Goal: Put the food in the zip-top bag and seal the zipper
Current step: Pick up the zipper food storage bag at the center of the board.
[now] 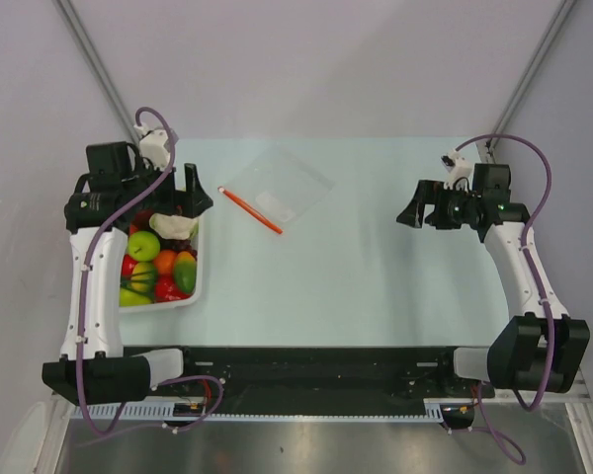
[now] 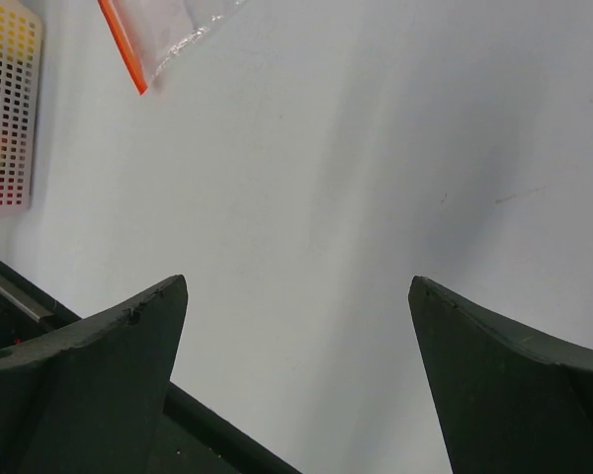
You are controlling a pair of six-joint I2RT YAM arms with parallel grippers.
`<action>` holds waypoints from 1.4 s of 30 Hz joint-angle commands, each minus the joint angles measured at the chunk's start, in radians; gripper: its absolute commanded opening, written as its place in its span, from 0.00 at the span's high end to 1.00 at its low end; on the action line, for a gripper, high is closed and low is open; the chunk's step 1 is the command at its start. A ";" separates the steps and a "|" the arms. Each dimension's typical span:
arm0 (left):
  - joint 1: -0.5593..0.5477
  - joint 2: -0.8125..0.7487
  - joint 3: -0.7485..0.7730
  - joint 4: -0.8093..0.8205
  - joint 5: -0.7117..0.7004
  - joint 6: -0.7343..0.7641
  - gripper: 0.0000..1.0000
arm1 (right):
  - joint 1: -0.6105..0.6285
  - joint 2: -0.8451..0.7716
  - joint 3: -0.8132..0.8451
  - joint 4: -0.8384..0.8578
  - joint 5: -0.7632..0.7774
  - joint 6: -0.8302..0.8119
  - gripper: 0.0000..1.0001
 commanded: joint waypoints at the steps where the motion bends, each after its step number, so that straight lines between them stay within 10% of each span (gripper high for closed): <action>1: -0.014 0.029 0.051 0.014 -0.011 0.046 0.00 | 0.005 -0.034 0.011 0.037 -0.039 0.008 0.00; 13: -0.060 0.128 0.164 0.086 -0.057 0.354 0.00 | 0.010 -0.041 -0.010 0.040 -0.062 -0.002 0.00; 24: -0.155 -0.070 -0.445 0.764 0.160 0.923 0.00 | 0.005 -0.018 0.005 0.059 0.034 0.046 0.00; 42: -0.310 0.436 -0.498 1.007 -0.061 1.330 0.22 | -0.041 0.055 0.034 0.056 0.060 0.060 0.00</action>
